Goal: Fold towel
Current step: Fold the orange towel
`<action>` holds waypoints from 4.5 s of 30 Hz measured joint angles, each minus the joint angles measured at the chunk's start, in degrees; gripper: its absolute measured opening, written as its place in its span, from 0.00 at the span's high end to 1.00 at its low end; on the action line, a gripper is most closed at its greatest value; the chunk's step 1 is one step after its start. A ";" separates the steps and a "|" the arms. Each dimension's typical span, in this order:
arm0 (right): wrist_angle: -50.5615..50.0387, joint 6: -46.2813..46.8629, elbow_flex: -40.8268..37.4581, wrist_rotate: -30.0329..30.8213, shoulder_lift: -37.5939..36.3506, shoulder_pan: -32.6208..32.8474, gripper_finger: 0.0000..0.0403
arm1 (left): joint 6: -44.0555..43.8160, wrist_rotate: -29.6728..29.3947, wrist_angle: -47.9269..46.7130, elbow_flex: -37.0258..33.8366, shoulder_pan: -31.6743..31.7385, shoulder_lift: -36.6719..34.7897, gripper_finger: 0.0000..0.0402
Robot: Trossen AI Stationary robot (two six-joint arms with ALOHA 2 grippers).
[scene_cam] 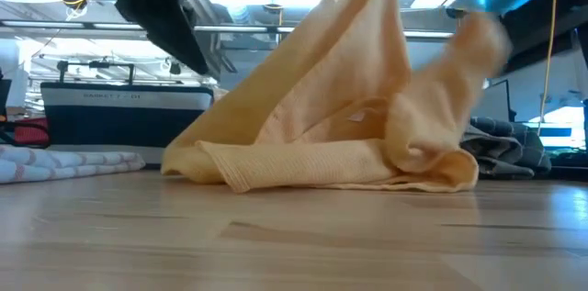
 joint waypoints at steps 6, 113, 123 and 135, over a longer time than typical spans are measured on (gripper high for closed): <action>8.02 1.33 -4.13 -3.73 1.85 6.12 1.00 | -1.63 -3.69 0.15 -1.49 1.02 0.41 0.61; 62.95 -6.09 -33.99 -2.24 9.46 8.40 1.00 | -8.90 1.87 -15.31 4.42 -12.29 2.31 1.00; 63.33 -9.13 -33.55 -2.54 9.46 8.47 1.00 | -11.32 2.27 -0.24 -7.10 -15.22 2.40 0.93; 63.35 -9.15 -33.55 -2.95 9.46 8.47 0.98 | -6.44 5.57 -3.56 -4.49 -14.76 2.33 0.63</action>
